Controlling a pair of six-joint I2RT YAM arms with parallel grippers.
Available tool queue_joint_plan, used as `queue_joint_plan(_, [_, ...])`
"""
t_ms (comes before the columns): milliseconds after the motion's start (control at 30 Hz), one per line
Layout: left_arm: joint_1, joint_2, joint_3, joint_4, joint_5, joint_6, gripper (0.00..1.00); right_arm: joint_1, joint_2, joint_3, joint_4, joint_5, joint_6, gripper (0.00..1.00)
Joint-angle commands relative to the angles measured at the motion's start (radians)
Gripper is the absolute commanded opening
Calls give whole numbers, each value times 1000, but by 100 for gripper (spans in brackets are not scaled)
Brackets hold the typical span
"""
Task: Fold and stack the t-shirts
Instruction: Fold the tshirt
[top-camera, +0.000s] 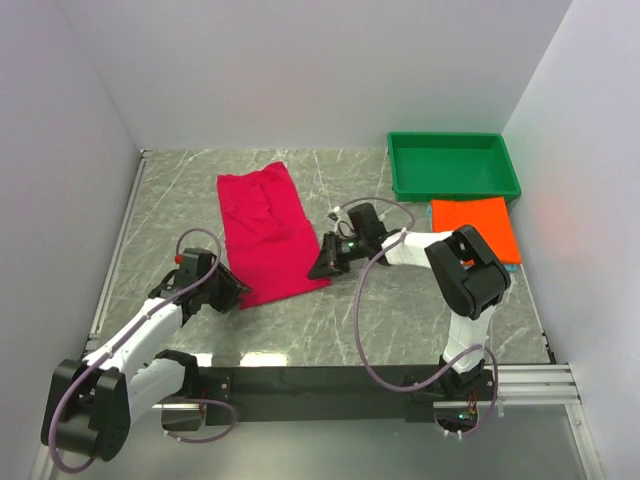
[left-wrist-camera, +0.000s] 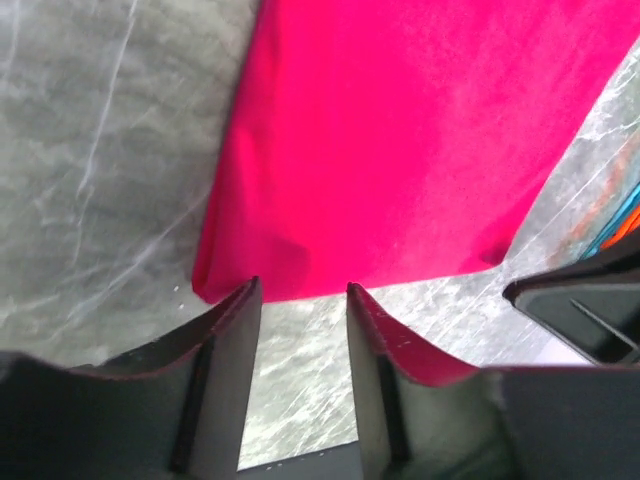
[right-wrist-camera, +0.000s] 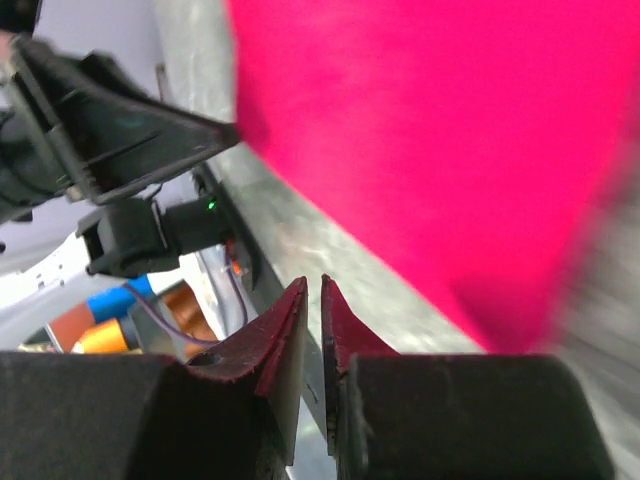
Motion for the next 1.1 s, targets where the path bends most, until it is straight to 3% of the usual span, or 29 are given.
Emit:
queue_joint_plan(0, [-6,-14,19,-92,-37,24,42,73,-8,69,24,13,20,18])
queue_joint_plan(333, [-6,144,-63,-38,-57,-2,27,150,213,161,59,46,70,17])
queue_joint_plan(467, [-6,135,-64,-55,-66,-11,25,140,225,143,32,71,54,16])
queue_joint_plan(600, [-6,68,-18,-133,-106,-9,26,124,117,127,-37,105,-11,16])
queue_joint_plan(800, [-6,-37,99,-273,-161,29,41,109,-35,202,-331,356,-241,31])
queue_joint_plan(900, [-6,-61,169,-320,-204,64,62,113,-48,256,-419,486,-310,38])
queue_joint_plan(933, [-6,-66,185,-348,-244,78,74,116,-40,277,-431,509,-334,40])
queue_joint_plan(1067, [-6,-64,243,-387,-310,107,86,138,23,342,-514,597,-382,41])
